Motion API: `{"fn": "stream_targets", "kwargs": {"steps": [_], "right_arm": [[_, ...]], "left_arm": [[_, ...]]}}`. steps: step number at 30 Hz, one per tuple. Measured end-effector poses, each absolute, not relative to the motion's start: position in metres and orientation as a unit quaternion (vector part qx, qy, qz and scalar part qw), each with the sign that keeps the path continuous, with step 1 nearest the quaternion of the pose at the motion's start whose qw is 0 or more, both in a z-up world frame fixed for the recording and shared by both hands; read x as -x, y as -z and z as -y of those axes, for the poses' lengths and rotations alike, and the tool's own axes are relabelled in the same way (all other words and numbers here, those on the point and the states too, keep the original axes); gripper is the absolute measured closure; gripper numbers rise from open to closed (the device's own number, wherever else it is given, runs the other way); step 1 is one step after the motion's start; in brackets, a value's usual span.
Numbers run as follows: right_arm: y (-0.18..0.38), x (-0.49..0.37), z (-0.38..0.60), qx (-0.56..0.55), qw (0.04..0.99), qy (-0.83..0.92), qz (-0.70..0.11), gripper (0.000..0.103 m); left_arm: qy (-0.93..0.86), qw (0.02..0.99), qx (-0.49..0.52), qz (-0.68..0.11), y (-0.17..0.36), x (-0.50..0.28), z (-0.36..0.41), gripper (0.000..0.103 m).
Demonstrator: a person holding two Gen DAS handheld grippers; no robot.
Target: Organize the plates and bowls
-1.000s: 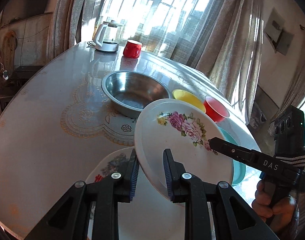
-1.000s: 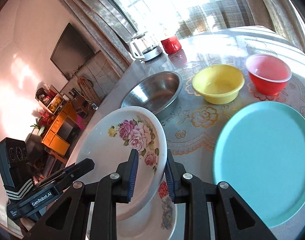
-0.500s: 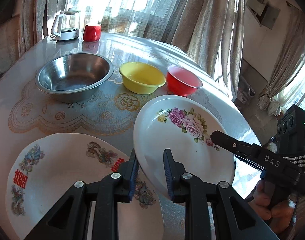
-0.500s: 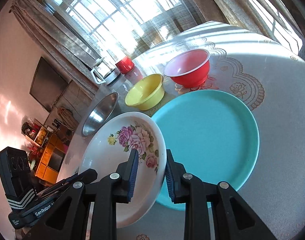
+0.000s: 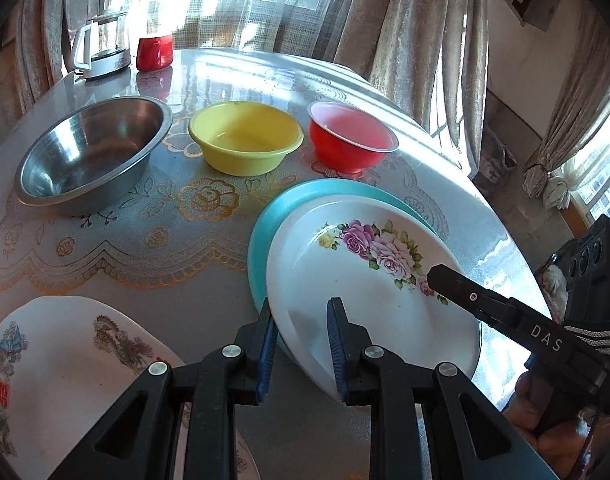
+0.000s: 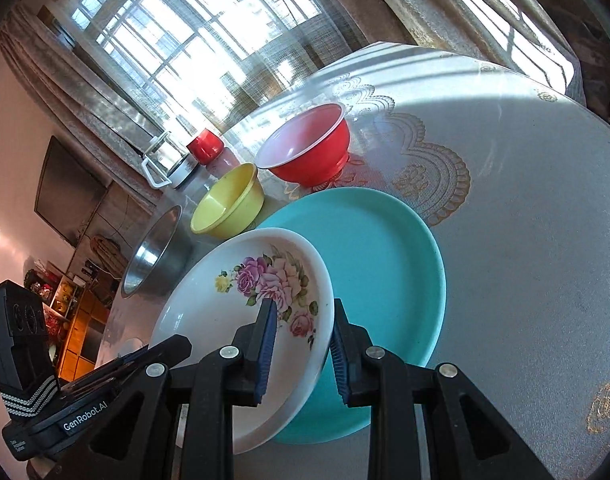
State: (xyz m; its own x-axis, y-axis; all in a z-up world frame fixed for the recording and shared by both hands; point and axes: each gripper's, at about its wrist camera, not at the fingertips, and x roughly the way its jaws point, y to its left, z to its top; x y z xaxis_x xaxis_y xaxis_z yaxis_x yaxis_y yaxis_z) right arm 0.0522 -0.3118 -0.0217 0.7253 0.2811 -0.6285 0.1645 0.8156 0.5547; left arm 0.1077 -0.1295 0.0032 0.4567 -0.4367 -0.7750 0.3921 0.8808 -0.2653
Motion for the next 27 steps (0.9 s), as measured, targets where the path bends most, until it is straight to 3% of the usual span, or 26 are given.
{"fn": "stream_targets", "kwargs": {"steps": [27], "right_arm": [[0.037,-0.064,0.322,-0.272,0.883,0.004,-0.383,0.076]], "left_arm": [[0.231,0.833,0.021,-0.503,0.020,-0.132,0.149,0.080]]}}
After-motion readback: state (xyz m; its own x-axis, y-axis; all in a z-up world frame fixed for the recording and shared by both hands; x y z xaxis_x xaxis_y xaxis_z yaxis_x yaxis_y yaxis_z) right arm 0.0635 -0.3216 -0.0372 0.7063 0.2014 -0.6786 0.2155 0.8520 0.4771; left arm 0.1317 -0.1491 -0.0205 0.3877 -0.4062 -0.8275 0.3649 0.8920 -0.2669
